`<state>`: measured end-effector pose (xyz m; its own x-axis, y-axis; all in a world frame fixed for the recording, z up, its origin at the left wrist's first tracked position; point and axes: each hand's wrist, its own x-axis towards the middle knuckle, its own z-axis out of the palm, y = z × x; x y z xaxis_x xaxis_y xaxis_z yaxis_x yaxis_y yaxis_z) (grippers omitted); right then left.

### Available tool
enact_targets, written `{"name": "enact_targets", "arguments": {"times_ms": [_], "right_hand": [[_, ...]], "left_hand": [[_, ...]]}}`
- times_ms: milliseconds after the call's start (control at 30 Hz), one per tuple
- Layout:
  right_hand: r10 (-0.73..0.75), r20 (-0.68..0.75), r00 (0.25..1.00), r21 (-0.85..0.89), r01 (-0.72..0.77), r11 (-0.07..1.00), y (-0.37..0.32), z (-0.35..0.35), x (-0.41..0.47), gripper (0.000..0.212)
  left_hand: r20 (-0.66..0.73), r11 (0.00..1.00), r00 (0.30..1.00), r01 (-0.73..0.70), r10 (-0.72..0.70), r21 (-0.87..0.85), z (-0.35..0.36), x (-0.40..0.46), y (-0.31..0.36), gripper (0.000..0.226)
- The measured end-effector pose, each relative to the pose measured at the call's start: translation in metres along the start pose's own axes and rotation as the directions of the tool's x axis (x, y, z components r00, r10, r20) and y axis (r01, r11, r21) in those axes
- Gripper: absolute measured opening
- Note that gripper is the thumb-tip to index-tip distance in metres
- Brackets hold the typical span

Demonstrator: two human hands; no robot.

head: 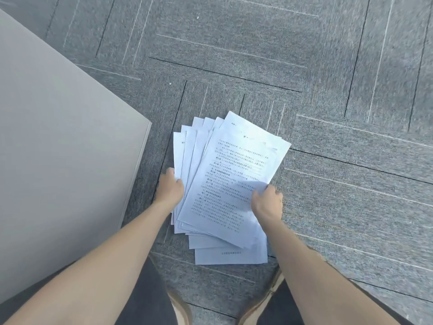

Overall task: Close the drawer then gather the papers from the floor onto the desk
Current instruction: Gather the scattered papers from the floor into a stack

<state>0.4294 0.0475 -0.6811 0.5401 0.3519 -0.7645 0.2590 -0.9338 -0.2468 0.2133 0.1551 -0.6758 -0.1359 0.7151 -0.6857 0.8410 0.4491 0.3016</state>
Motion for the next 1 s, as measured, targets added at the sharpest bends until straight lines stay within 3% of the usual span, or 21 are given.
{"name": "enact_targets", "arguments": {"times_ms": [200,333,433,500,667,800,1000], "right_hand": [[-0.071,0.047,0.996,-0.018,0.071,0.997,0.003,-0.009,0.002,0.041],[-0.038,0.030,0.999,0.077,0.036,0.996,0.003,-0.011,0.004,0.035],[0.048,0.062,0.997,0.250,-0.062,0.966,-0.002,-0.012,0.005,0.020],[0.071,0.095,0.993,0.314,-0.098,0.944,-0.004,-0.010,0.009,0.025],[0.041,0.158,0.987,0.314,-0.089,0.945,-0.008,-0.010,0.004,0.021],[-0.007,0.202,0.979,0.276,-0.050,0.960,-0.009,-0.010,-0.003,0.005],[-0.113,0.213,0.971,0.373,0.026,0.927,-0.030,-0.031,-0.015,0.013]], "left_hand": [[0.113,0.988,0.990,0.091,-0.078,-0.121,0.020,-0.023,0.005,0.034],[0.160,0.963,0.975,0.183,-0.152,-0.200,0.022,-0.027,0.006,0.043],[0.202,0.959,0.961,0.224,-0.187,-0.176,0.024,-0.031,0.007,0.025],[0.184,0.970,0.966,0.207,-0.183,-0.124,0.028,-0.034,0.008,0.005],[0.165,0.979,0.978,0.153,-0.131,-0.133,0.035,-0.043,0.008,0.020],[0.272,0.904,0.941,0.284,-0.200,-0.318,0.028,-0.044,0.013,0.050],[0.310,0.858,0.923,0.341,-0.228,-0.384,0.009,-0.047,0.014,0.072]]}}
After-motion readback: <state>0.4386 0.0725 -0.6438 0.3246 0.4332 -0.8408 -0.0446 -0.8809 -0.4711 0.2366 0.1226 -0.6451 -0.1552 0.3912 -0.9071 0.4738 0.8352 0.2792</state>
